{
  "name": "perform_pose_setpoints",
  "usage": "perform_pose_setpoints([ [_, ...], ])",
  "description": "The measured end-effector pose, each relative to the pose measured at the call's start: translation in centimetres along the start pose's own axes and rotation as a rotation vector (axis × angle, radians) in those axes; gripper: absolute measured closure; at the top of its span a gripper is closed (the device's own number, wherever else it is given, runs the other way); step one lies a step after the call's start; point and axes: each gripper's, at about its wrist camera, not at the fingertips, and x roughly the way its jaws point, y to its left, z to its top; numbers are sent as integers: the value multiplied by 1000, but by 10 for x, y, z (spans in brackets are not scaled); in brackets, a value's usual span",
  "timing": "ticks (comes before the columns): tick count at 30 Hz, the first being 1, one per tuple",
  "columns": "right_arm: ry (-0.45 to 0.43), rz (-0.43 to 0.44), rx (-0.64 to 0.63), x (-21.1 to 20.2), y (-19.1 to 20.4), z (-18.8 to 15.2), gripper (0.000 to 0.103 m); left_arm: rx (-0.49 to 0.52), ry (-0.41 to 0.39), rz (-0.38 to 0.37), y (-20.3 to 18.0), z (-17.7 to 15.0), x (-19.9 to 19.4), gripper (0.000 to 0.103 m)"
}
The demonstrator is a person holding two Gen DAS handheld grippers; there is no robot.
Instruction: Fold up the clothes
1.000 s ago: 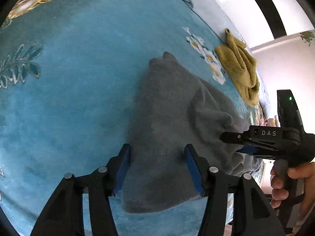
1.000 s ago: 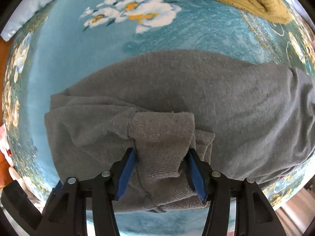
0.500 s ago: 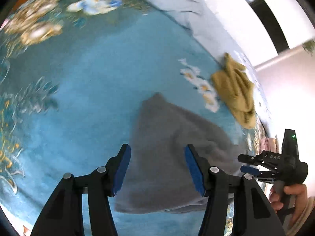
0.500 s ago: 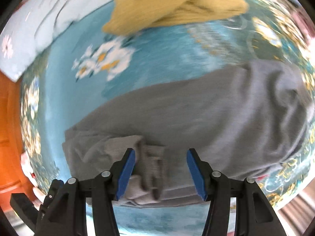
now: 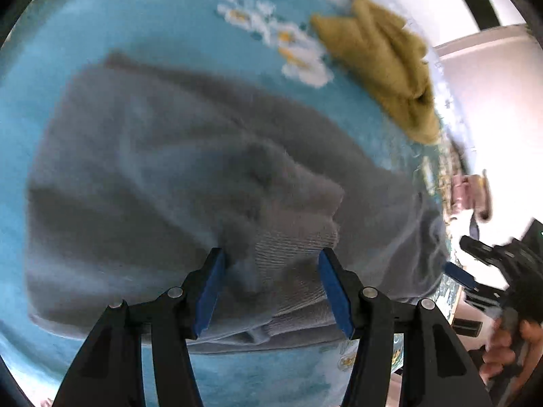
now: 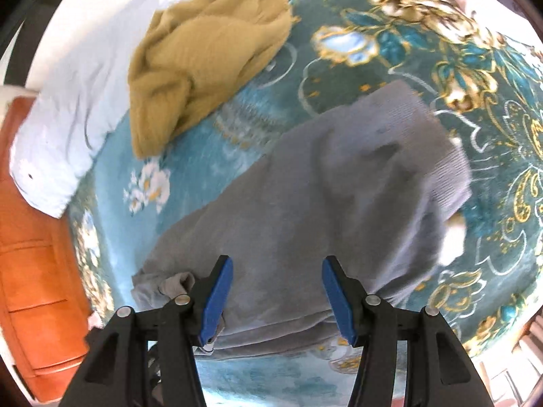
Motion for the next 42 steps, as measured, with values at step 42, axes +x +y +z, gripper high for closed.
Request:
perform_pose_setpoints([
  [42,-115,249,542,30,-174,18,73,-23,-17,153,-24,10,-89,39],
])
